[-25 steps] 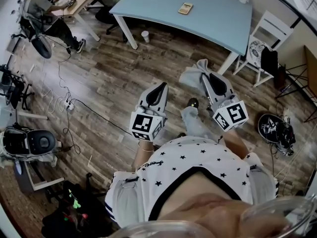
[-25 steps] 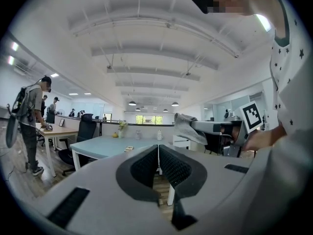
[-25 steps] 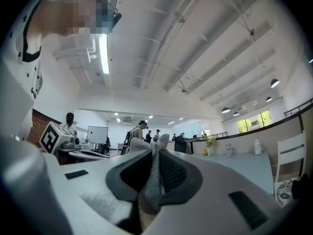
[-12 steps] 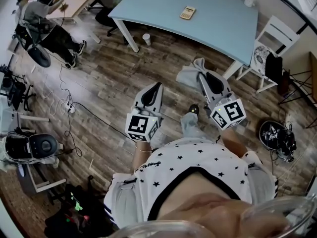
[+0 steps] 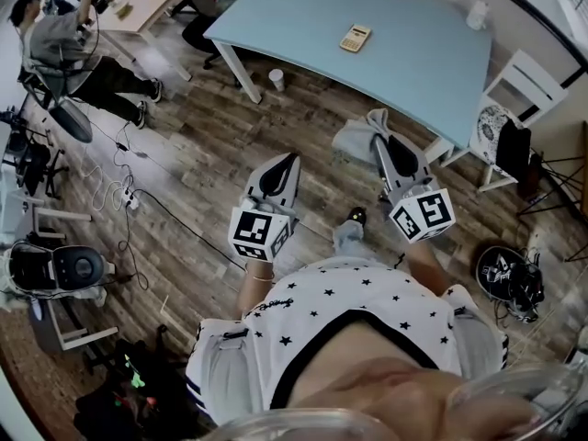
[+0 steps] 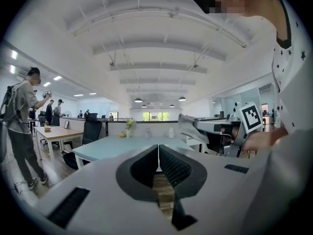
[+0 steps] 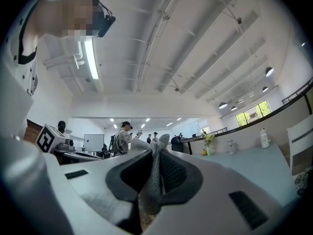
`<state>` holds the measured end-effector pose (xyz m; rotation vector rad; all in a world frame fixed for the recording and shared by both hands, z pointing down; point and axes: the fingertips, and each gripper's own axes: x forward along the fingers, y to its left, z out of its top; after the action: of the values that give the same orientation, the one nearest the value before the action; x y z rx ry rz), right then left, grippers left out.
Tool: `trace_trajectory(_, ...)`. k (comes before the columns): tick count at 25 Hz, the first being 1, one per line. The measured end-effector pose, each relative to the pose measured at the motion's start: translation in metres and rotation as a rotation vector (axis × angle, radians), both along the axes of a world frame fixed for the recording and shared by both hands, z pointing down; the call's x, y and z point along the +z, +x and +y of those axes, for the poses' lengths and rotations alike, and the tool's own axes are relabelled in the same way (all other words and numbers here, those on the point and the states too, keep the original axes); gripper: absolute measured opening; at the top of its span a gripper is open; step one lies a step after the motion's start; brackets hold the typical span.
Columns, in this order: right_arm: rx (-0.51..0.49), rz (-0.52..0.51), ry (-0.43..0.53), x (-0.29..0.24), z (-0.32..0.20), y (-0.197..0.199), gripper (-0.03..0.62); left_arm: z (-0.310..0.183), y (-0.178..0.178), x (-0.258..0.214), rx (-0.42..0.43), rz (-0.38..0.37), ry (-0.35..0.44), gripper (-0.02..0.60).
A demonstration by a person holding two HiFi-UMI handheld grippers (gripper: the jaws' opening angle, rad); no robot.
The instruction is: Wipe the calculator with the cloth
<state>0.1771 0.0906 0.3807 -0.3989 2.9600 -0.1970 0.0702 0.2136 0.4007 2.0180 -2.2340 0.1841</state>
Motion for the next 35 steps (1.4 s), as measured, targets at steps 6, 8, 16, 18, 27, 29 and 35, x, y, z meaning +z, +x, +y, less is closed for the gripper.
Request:
trace_trajectory(6, 0.015, -0.007, -0.008, -0.002, -0.040, -0.010, 0.031, -0.040, -0.015, -0.004, 0.002, -0.005, -0.003, 0.031)
trace_trajectory(8, 0.020, -0.009, -0.013, -0.001, -0.052, -0.012, 0.031, -0.054, -0.017, -0.005, 0.013, -0.006, -0.003, 0.031)
trace_trajectory(16, -0.020, 0.001, -0.032, 0.007, -0.088, -0.034, 0.032, -0.099, -0.035, 0.001, 0.005, 0.008, -0.005, 0.031)
trace_trajectory(18, -0.024, -0.001, -0.035, 0.007, -0.099, -0.036, 0.031, -0.110, -0.038, 0.003, 0.004, 0.012, -0.007, 0.031)
trace_trajectory(27, -0.031, -0.005, -0.046, 0.013, -0.134, -0.051, 0.032, -0.144, -0.049, 0.002, 0.007, 0.007, -0.009, 0.031)
trace_trajectory(29, -0.036, -0.004, -0.047, 0.012, -0.137, -0.054, 0.032, -0.146, -0.051, 0.002, 0.003, 0.010, -0.008, 0.031)
trace_trajectory(35, -0.045, -0.001, -0.042, 0.010, -0.148, -0.061, 0.032, -0.166, -0.059, 0.002, 0.017, 0.006, -0.005, 0.031)
